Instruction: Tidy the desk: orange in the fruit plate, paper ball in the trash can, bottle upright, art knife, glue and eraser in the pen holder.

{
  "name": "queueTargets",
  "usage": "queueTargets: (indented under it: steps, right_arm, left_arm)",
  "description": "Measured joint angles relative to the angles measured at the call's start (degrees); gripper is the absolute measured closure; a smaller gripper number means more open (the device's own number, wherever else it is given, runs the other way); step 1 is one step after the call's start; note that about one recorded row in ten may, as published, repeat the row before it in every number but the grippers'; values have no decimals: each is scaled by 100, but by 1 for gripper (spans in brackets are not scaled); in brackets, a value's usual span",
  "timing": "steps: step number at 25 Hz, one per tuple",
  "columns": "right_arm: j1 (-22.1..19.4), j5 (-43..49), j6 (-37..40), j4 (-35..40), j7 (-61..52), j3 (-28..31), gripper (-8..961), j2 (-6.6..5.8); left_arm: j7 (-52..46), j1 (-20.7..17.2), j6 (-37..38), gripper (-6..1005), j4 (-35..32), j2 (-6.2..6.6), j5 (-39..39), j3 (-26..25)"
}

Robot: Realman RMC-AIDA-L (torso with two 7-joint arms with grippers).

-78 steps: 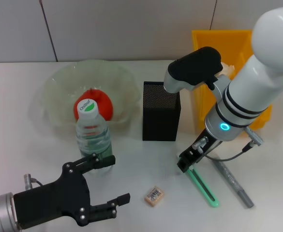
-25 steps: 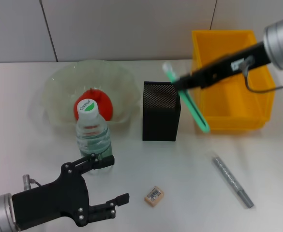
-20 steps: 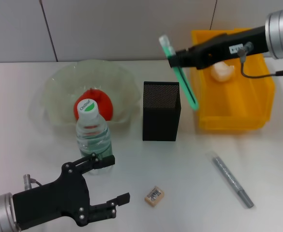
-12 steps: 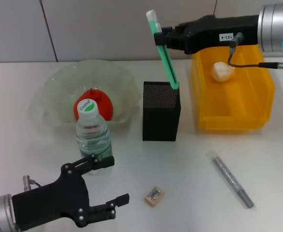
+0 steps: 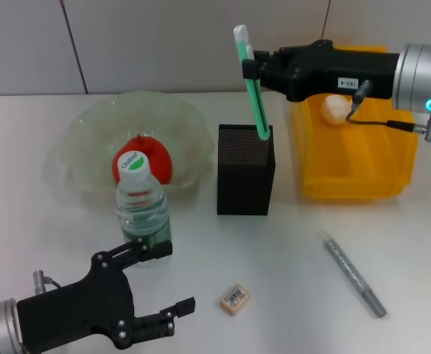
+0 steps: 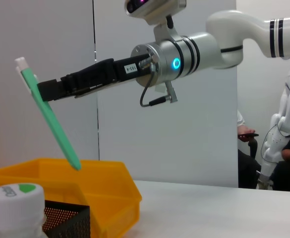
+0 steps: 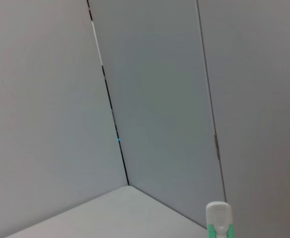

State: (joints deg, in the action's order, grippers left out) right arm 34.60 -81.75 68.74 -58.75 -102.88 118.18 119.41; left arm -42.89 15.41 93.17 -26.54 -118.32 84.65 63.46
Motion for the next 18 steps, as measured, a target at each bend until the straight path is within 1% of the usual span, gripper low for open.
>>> queueTargets:
  steps: [1, 3, 4, 5, 8, 10, 11, 14, 18]
  right_arm:
    - [-1, -136, -8, 193, 334, 1, 765, -1]
    - [2, -183, -17, 273, 466, 2, 765, -2]
    - [32, -319, -46, 474, 765, 3, 764, -3]
    - [32, -319, -46, 474, 765, 3, 764, -3]
    - [79, -588, -80, 799, 1321, 3, 763, -5]
    - [90, -963, -100, 1087, 1897, 4, 762, -6]
    - [90, -963, -100, 1087, 1897, 4, 762, -6]
    - [93, -1270, -159, 1396, 2469, 4, 760, -6]
    - [134, -1318, -218, 1635, 2719, 4, 759, -5]
  left_arm:
    - [0, -1, -3, 184, 18, 0, 0, 0]
    - [4, 1, -3, 184, 39, 2, 0, 0]
    - [7, 2, -3, 184, 40, 2, 0, 0]
    - [9, 2, -2, 184, 41, 2, 0, 0]
    - [9, 2, -2, 184, 41, 2, 0, 0]
    - [12, 4, 0, 184, 43, 2, 0, 0]
    - [14, 5, 0, 184, 43, 2, 0, 0]
    - [16, 6, 0, 184, 44, 2, -1, 0]
    - [23, 1, 0, 184, 44, 2, -1, 0]
